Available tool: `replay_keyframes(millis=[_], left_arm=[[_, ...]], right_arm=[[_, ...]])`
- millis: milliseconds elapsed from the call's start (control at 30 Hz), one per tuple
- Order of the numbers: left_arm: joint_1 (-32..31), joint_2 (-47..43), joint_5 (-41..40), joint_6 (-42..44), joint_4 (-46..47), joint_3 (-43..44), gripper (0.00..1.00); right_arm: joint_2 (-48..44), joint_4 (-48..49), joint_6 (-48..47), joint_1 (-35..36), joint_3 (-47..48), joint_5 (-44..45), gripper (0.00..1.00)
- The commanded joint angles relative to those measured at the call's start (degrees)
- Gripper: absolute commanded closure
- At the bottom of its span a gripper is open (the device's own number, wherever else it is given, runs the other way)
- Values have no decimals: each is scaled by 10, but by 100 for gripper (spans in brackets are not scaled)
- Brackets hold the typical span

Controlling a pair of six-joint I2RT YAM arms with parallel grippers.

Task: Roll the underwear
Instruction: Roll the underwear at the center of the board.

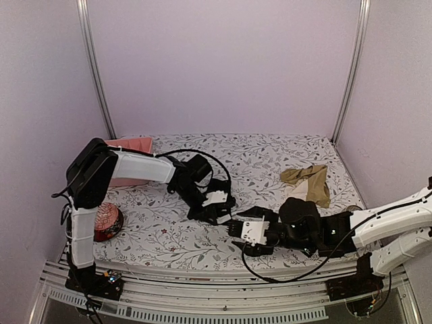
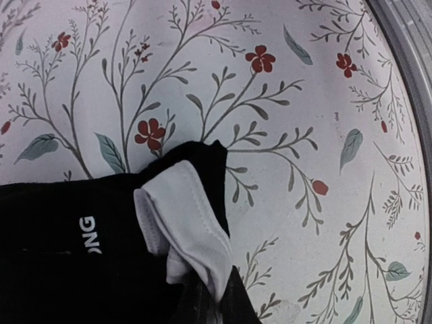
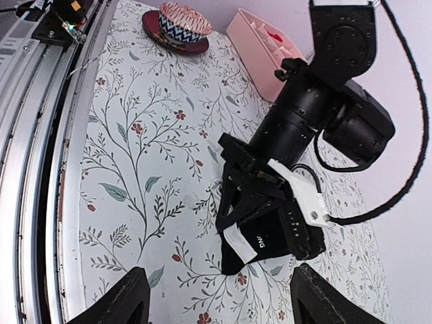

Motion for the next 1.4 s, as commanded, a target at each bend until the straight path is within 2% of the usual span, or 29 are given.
replay_keyframes(millis=[0, 233, 433, 833, 1133, 1300, 1367], left_arm=[[11, 41, 59, -7, -115, 19, 100], [19, 62, 93, 4, -149, 40, 100], [20, 61, 108, 10, -162, 45, 100], [21, 65, 109, 13, -163, 46, 100], [21, 64, 106, 19, -162, 41, 100], [22, 59, 105, 30, -165, 33, 100], [21, 56, 100, 33, -166, 31, 100]], right_arm=[[94, 20, -58, 4, 56, 24, 30], [248, 28, -115, 2, 125, 70, 39], [326, 28, -142, -17, 162, 90, 45], [406, 28, -152, -33, 186, 105, 54], [442, 20, -150, -37, 200, 124, 73], [439, -6, -127, -47, 208, 106, 79], [440, -15, -120, -49, 212, 99, 89]])
